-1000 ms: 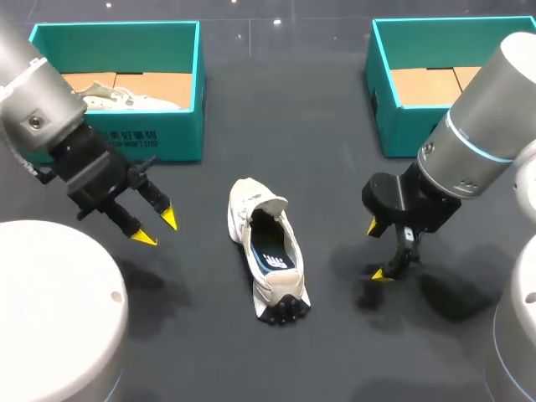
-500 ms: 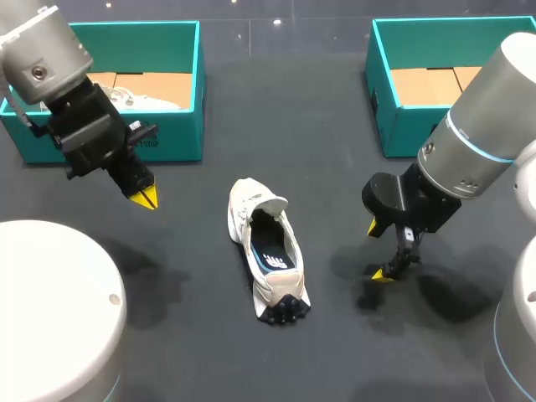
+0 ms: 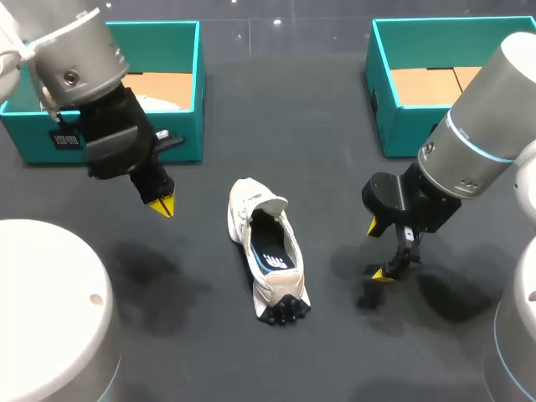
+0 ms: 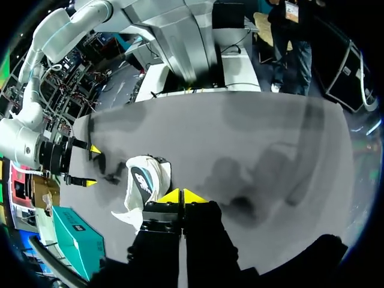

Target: Take the shoe out of the shoebox, open the shoe tongue, remove and reinsert the insole, then place the shoe into the shoebox

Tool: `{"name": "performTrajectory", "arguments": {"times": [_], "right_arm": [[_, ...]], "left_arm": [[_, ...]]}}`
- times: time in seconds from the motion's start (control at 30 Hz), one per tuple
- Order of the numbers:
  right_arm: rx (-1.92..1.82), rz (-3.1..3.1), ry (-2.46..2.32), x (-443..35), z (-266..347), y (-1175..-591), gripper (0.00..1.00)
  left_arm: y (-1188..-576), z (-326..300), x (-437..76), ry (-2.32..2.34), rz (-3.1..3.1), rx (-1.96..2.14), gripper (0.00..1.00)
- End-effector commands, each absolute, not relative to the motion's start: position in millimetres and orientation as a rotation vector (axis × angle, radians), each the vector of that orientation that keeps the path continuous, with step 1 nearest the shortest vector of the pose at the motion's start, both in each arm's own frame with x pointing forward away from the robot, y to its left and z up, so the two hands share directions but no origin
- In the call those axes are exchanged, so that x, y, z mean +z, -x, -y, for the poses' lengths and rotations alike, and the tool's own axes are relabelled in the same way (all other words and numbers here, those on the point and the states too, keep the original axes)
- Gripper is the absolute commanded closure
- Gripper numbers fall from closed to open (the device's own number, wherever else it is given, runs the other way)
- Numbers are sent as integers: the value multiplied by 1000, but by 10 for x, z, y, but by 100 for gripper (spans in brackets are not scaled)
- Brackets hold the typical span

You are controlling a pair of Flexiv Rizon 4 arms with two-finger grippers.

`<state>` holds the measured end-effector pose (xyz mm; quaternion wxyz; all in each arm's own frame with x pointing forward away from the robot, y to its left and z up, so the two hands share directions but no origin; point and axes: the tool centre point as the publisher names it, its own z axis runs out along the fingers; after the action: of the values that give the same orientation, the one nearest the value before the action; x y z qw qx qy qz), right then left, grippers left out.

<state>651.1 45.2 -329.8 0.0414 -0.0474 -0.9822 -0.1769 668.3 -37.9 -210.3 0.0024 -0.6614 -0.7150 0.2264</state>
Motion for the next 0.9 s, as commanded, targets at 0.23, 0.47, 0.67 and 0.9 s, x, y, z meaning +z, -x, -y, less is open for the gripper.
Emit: {"name": "performTrajectory", "arguments": {"times": [0.23,0.47,0.67,0.9], "right_arm": [[-539,3011,147,-3302,-454,-6493,0],[-548,3015,154,-3291,-425,-6489,0],[-600,3037,249,-3242,-181,-6433,0],[-580,3058,342,-3201,46,-6365,0]], "left_arm": [[-6669,700,-2064,2168,2090,535,100],[-6604,911,-2282,2261,1988,501,100],[-6516,1014,-2401,2329,1929,478,100],[-6397,1187,-2575,2379,1858,429,100]]}}
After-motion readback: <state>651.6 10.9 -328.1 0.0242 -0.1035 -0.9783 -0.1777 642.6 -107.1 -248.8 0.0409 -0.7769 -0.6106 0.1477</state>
